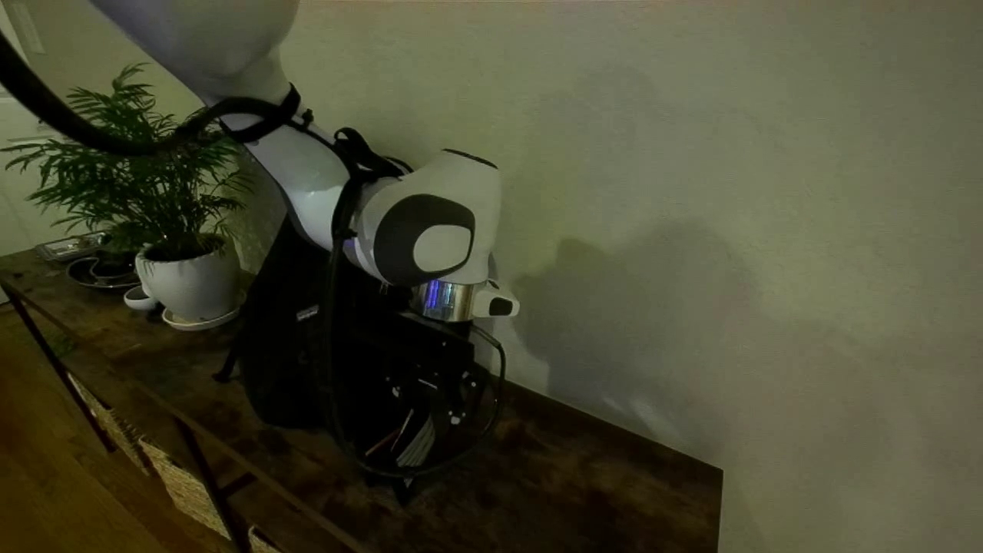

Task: Pick up the wallet and place it in the backpack

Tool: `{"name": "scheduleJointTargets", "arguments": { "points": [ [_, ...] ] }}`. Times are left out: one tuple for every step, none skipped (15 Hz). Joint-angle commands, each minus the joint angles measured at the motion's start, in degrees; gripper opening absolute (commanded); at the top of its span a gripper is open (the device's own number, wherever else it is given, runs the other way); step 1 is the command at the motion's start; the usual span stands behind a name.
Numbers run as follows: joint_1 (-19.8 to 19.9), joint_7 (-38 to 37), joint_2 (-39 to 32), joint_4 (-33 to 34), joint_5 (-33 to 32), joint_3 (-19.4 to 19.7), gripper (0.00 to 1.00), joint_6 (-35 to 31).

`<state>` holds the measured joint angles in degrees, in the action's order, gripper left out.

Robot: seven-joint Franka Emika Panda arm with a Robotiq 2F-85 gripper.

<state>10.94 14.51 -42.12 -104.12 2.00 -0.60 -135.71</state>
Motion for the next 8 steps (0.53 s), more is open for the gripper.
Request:
{"name": "scheduleJointTargets", "arguments": {
  "points": [
    [-1.8,-2.9,4.8,-5.9,-0.5,1.0,1.0,-3.1],
    [-2.3,-3.5,5.3,-6.8,-0.6,1.1,1.0,-4.2],
    [-2.9,-4.2,6.5,-8.7,-0.8,1.1,1.0,-5.6],
    [-3.3,-4.3,7.2,-9.7,-0.8,0.9,1.0,-6.3],
    [-4.3,-5.6,7.7,-11.2,-1.2,1.2,1.0,-8.1],
    [-5.2,-6.9,8.1,-12.3,-1.4,1.5,1.0,-9.4],
    [-6.3,-8.8,8.1,-13.3,-1.7,2.1,1.0,-10.9],
    [-7.1,-10.3,8.3,-14.3,-1.9,2.5,1.0,-12.1]
  ]
}}
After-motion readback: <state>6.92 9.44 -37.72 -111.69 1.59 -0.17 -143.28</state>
